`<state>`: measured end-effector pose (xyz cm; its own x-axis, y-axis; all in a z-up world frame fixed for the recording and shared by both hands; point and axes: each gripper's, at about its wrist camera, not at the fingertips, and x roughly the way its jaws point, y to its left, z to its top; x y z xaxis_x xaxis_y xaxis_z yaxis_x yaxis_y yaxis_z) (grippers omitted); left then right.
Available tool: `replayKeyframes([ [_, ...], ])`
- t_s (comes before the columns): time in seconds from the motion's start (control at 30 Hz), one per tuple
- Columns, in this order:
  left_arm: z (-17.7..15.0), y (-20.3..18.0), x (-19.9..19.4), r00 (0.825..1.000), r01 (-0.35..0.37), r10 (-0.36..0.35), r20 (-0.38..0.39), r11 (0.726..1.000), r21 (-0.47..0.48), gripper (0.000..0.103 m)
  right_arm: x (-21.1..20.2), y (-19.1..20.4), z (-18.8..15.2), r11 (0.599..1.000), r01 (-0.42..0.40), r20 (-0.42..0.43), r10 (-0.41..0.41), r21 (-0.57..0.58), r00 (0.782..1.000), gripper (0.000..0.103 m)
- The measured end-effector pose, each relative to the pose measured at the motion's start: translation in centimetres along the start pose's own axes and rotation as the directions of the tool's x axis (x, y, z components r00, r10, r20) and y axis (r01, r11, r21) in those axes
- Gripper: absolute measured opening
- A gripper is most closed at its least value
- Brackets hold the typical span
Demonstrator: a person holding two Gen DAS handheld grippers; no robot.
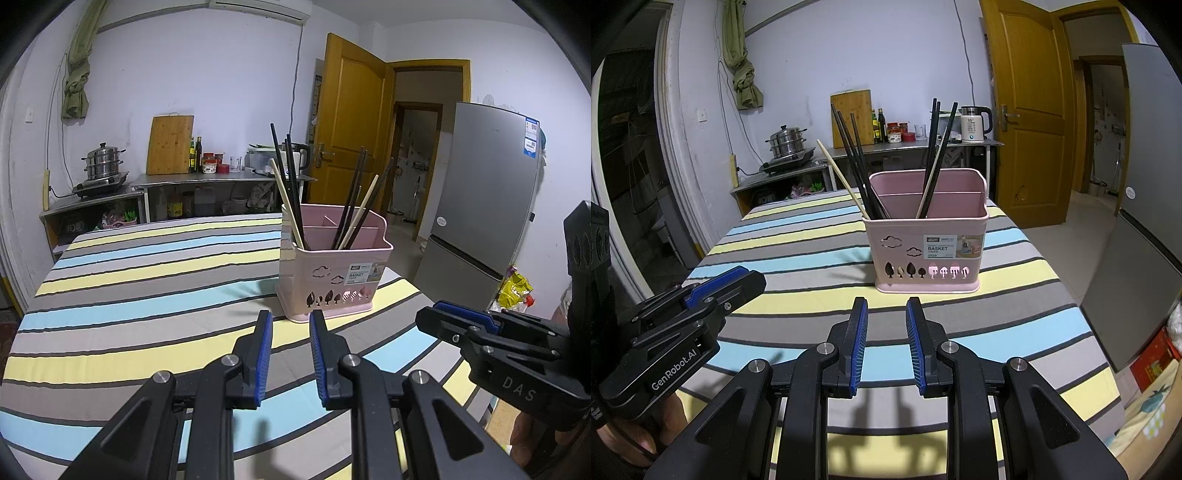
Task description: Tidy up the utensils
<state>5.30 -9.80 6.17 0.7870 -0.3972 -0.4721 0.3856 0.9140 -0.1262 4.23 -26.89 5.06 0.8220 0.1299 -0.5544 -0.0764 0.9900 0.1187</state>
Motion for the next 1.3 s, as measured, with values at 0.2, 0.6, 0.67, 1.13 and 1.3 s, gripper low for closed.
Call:
replayKeyframes([
  [0.2, -0.07, 0.01, 0.01, 1.000, 0.004, -0.004, -0.001, 1.000, 0.004, 0.020, 0.05, 0.05, 0.01, 1.000, 0.000, -0.001, 0.000, 0.001, 1.000, 0.022],
  [0.6, -0.07, 0.09, -0.06, 1.000, 0.002, -0.002, -0.002, 1.000, 0.003, 0.020, 0.25, 0.15, -0.33, 1.000, -0.002, -0.005, 0.002, 0.004, 1.000, 0.022],
  [0.67, -0.06, 0.09, -0.07, 1.000, 0.001, -0.001, -0.003, 1.000, 0.004, 0.020, 0.25, 0.16, -0.32, 1.000, -0.002, -0.005, 0.002, 0.004, 1.000, 0.022],
  [1.13, -0.11, 0.06, -0.08, 1.000, -0.002, 0.002, -0.003, 1.000, 0.006, 0.020, 0.24, 0.15, -0.31, 1.000, -0.002, -0.006, 0.002, 0.004, 1.000, 0.022],
  [1.3, -0.17, 0.09, -0.11, 1.000, 0.002, -0.002, -0.005, 1.000, 0.002, 0.020, 0.21, 0.17, -0.30, 1.000, -0.001, -0.006, 0.001, 0.004, 1.000, 0.022],
])
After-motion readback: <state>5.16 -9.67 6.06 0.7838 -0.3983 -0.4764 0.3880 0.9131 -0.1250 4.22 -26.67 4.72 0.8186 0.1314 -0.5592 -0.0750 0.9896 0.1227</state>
